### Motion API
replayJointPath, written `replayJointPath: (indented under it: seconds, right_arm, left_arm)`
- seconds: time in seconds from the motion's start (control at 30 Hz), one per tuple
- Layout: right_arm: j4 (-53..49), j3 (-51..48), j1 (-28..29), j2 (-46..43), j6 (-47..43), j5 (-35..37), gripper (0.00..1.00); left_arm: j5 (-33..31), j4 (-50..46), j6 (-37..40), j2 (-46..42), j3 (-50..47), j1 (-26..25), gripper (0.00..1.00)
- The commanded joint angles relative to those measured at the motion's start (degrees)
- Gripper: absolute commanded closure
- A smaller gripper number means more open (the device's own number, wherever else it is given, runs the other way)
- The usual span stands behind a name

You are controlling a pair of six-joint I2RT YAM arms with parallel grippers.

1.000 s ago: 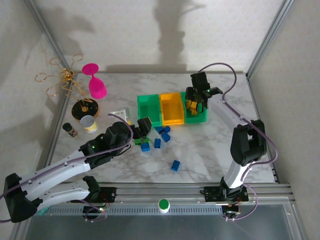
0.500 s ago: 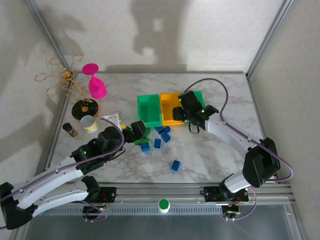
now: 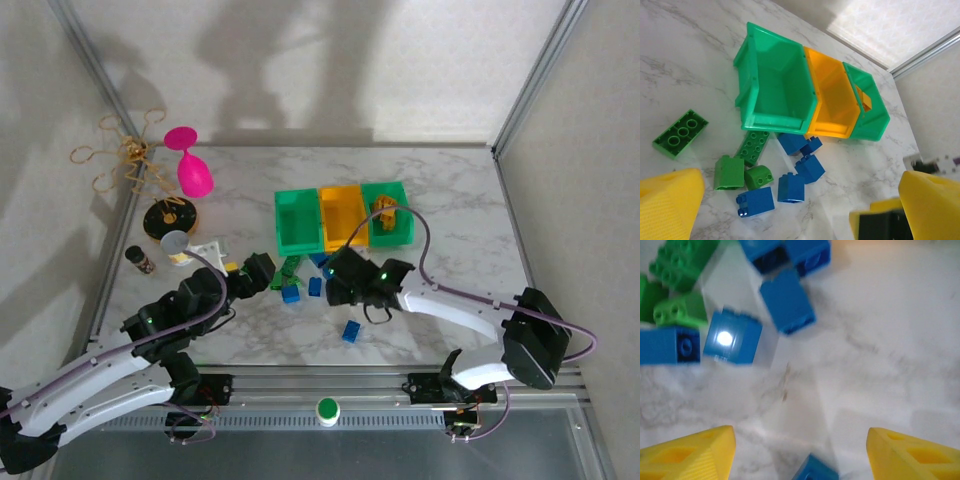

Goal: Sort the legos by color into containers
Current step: Pick up the lego from the bottom-center of the table.

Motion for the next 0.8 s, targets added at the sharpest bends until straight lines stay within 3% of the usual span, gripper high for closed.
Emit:
replayJointPath:
  seconds: [0.0, 0.27, 0.77]
  right_arm:
    - [-2.7, -2.1, 4.6, -0.3, 13.0, 3.9, 0.28]
    - [-3.4, -7.2, 11.5, 0.1, 24.0, 4.5, 0.24]
    - [4.4, -7.7, 13.1, 8.2, 22.7, 0.9, 0.30]
  left_arm:
    - [-0.8, -3.9, -1.3, -1.2, -1.1, 0.6, 0.00]
    - [0.7, -5.2, -1.5, -1.4, -1.5, 0.6, 0.00]
    - [0.6, -4.6, -2.0, -2.0, -2.3, 0.6, 0.00]
